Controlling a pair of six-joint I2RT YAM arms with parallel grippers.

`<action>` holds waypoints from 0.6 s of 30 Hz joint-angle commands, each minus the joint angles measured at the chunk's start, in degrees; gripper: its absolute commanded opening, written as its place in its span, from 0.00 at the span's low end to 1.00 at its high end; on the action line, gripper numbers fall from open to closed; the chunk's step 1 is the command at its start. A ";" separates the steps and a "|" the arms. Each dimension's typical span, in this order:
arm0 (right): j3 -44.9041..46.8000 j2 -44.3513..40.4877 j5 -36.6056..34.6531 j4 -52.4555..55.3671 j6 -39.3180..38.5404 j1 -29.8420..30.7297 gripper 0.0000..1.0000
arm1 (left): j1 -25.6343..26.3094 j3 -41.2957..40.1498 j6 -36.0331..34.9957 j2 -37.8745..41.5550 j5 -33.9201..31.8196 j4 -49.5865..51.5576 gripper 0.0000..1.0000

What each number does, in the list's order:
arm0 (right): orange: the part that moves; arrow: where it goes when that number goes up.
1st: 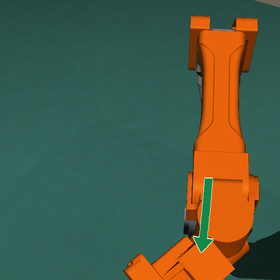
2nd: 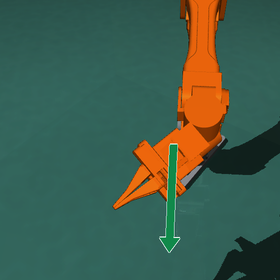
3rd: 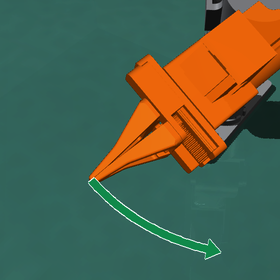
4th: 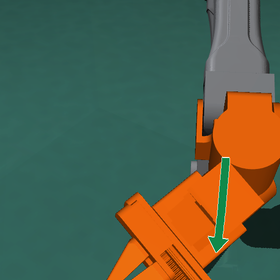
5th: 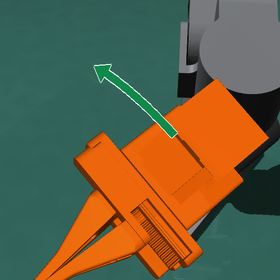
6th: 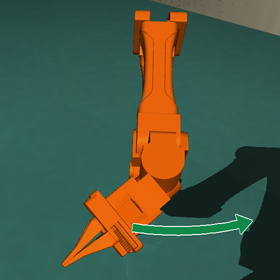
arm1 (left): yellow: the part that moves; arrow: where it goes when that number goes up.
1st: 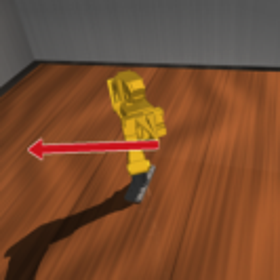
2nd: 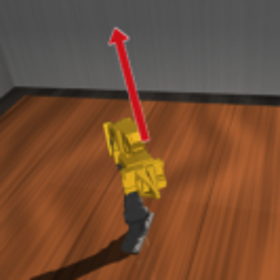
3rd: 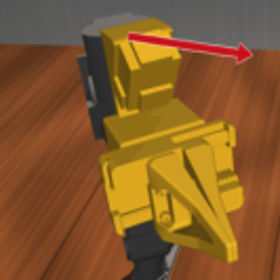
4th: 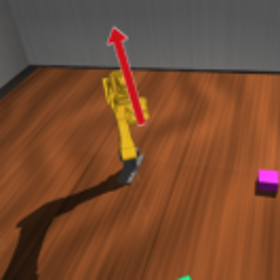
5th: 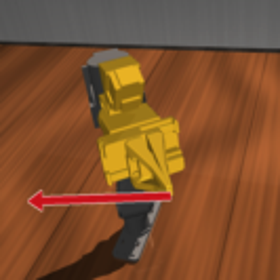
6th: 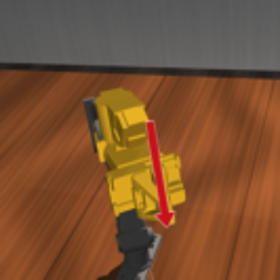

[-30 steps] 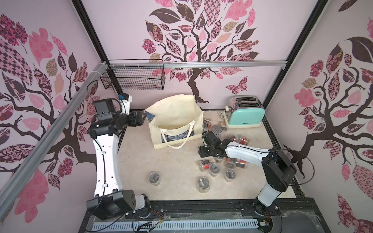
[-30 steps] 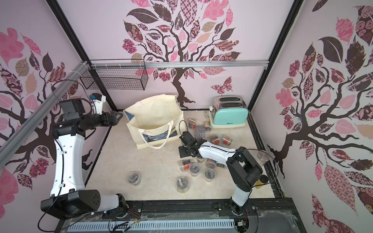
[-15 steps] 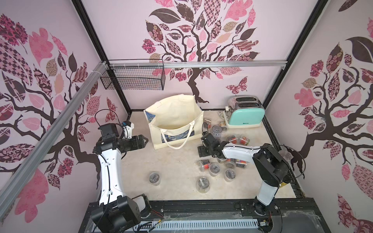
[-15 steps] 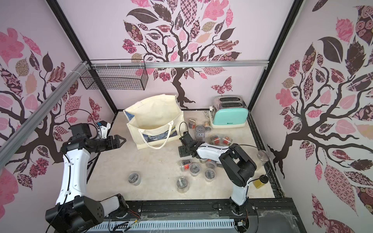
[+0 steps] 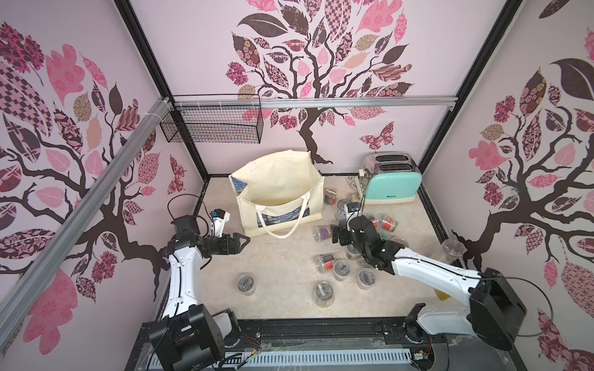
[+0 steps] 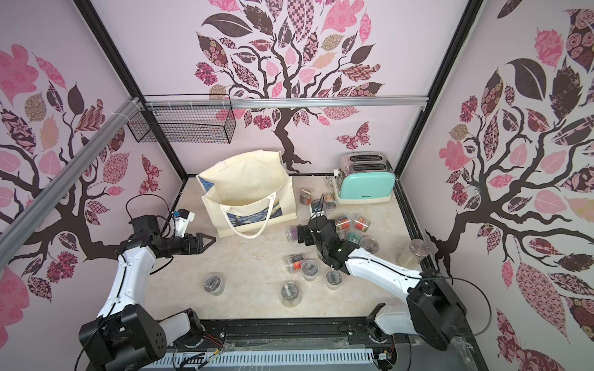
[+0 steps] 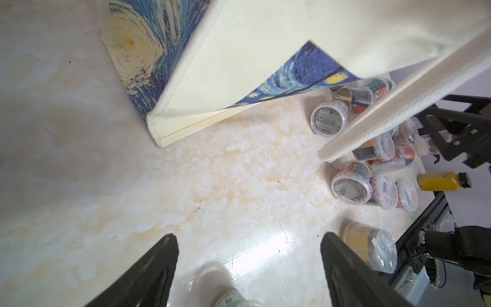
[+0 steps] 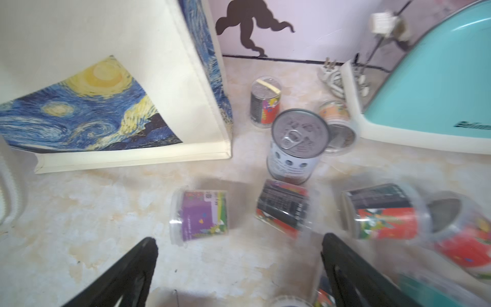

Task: Take out the seed jars from the canvas bag
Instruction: Place the seed jar at the center of the board, then reset both arms

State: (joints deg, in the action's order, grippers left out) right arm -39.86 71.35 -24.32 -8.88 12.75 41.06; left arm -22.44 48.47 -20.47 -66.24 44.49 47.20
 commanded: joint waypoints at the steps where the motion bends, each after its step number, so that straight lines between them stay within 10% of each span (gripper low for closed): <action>1: 5.81 -6.11 -7.41 -10.30 -8.91 -0.33 0.99 | 1.27 -3.11 3.82 -0.21 -0.19 -13.57 0.92; 13: 21.59 -16.55 6.51 -19.57 -7.91 -23.27 1.00 | 8.62 -16.19 23.04 -3.50 -16.31 -50.22 0.98; 18: 31.82 -9.80 2.77 -47.02 -16.34 -24.19 1.00 | 8.77 -21.67 23.05 -5.40 -12.97 -65.17 0.98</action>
State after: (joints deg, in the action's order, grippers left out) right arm -12.03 58.15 -21.08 -39.07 0.34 17.37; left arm -13.91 29.52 0.69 -71.33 31.09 -3.55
